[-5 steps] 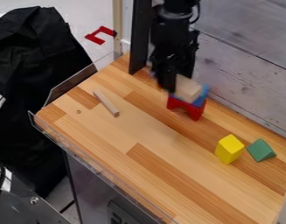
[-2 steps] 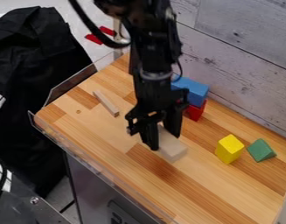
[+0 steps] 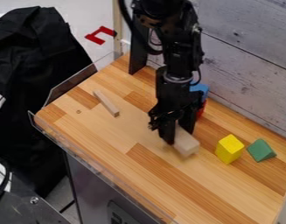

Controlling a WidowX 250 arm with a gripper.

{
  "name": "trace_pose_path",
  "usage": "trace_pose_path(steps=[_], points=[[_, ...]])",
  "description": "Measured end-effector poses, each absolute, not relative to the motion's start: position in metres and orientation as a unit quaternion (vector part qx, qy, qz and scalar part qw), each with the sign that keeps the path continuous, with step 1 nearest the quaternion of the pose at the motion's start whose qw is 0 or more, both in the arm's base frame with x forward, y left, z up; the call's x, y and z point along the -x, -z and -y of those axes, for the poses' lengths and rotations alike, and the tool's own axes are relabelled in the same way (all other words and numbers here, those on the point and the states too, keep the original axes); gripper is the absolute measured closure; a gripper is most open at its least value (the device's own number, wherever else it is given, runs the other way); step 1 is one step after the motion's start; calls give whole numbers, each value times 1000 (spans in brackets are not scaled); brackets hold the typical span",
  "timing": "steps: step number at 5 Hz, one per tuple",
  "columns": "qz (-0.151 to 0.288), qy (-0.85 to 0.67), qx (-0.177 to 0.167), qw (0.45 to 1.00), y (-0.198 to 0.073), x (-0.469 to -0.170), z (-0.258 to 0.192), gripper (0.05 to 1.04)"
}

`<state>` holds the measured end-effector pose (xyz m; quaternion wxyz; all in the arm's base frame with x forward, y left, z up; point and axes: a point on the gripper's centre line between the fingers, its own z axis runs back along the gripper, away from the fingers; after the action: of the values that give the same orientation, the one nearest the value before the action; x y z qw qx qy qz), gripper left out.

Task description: Move the white stack to the center

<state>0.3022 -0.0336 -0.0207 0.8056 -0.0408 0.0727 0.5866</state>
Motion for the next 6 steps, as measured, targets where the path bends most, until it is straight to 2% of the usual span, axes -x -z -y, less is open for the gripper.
trace_pose_path(steps=[2,4,5,6], points=[[-61,-620,31,781,28,-315,25,546],[-54,-703,15,709,30,-296,23,546],[-28,-728,10,685,22,-285,18,546],[-19,-729,-1,684,18,-280,18,546]])
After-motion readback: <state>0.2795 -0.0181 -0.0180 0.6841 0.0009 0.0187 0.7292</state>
